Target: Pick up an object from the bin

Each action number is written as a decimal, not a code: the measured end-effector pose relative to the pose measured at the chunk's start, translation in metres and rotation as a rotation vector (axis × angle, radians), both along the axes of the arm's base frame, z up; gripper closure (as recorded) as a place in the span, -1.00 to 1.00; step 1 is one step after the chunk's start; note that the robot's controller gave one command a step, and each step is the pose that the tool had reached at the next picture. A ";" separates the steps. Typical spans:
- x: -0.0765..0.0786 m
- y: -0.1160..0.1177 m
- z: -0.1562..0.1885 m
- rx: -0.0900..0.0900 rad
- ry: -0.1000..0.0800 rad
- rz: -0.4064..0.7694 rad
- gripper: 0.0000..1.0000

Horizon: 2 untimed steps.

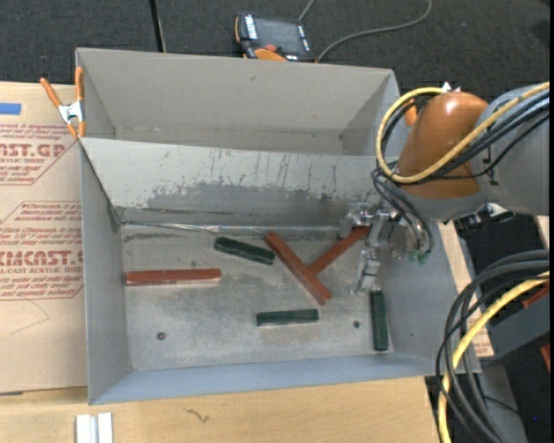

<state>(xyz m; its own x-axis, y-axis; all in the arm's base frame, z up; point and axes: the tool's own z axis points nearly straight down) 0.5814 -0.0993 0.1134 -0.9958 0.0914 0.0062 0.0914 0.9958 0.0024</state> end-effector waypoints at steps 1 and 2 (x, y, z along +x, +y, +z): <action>0.007 0.051 -0.044 -0.002 -0.003 -0.199 -1.00; 0.008 0.050 -0.041 -0.002 -0.003 -0.200 1.00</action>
Offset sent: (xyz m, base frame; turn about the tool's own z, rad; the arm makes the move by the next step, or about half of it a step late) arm 0.0077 0.0486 -0.0434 0.2015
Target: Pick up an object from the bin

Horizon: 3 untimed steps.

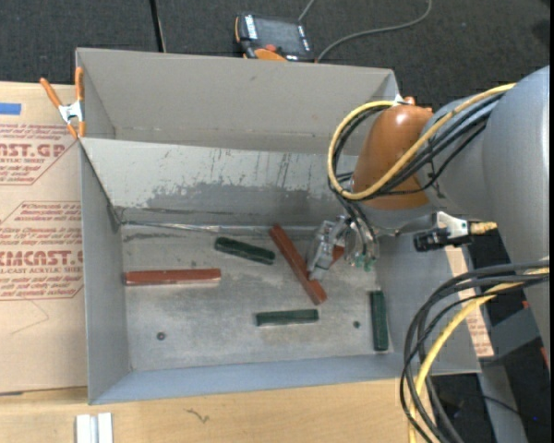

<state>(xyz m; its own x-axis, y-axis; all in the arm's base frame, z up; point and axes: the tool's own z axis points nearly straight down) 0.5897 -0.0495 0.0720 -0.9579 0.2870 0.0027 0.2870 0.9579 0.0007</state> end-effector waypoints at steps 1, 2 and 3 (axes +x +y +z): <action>0.001 -0.001 -0.001 -0.003 -0.008 -0.001 -1.00; -0.013 0.076 0.040 0.002 -0.006 -0.104 -1.00; -0.020 0.131 -0.005 0.000 0.001 -0.073 -1.00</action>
Offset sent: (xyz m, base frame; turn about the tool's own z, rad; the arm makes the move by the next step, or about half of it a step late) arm 0.0000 0.0000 0.0000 0.0000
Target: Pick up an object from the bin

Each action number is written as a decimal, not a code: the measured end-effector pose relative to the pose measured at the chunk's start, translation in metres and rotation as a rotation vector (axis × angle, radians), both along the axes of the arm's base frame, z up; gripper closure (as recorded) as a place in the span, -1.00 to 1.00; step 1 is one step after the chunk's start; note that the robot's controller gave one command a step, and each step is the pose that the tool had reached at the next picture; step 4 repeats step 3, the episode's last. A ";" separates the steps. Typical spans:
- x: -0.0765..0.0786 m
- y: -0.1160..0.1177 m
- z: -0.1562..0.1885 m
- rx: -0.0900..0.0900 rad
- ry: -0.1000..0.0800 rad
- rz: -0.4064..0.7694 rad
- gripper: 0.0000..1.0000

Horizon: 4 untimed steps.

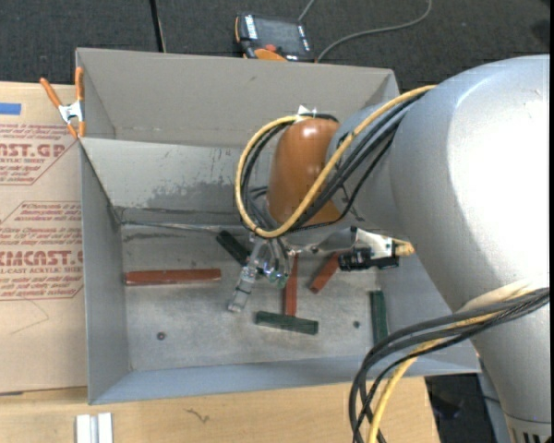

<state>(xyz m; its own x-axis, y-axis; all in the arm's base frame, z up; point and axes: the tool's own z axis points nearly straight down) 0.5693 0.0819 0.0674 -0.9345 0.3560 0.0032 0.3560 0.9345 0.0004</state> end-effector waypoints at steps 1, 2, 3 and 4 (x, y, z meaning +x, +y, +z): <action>0.002 -0.003 0.003 -0.002 -0.003 -0.004 1.00; 0.006 -0.022 0.115 -0.001 -0.011 -0.012 1.00; 0.015 -0.002 0.167 0.000 -0.011 -0.070 1.00; 0.015 -0.002 0.167 0.000 -0.011 -0.070 1.00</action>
Offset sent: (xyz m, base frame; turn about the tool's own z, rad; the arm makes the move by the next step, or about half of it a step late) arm 0.0000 0.0000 0.0000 0.0000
